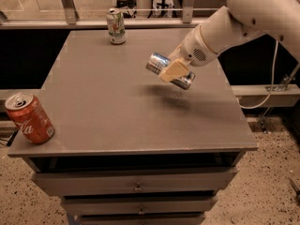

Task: Pick redbull can

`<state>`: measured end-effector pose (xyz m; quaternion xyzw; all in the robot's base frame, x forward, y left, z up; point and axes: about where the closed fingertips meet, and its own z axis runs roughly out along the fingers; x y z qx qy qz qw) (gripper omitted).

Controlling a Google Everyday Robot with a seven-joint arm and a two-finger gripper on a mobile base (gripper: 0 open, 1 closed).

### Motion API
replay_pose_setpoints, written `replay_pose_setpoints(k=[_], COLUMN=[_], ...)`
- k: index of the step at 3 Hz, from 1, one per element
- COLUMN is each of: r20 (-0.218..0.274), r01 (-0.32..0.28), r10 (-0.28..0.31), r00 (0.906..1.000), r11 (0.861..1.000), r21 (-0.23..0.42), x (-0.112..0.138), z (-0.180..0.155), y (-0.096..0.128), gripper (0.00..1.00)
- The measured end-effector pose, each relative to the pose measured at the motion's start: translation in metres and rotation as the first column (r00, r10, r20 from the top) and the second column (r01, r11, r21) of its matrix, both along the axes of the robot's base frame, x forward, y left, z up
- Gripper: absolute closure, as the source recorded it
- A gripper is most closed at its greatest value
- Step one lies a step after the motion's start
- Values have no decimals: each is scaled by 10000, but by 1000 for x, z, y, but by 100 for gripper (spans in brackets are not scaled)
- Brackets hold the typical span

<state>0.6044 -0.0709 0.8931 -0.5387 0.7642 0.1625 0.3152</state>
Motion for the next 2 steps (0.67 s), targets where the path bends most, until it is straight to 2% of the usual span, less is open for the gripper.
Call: replay_pose_setpoints(k=[1, 2], r20=[100, 55], r01=[-370, -429], r10=[359, 426], r00=[9993, 9991], r11=[9880, 9835], r21=[1500, 1759], x=[-5, -7], z=[25, 29], y=[11, 16], gripper=[100, 100])
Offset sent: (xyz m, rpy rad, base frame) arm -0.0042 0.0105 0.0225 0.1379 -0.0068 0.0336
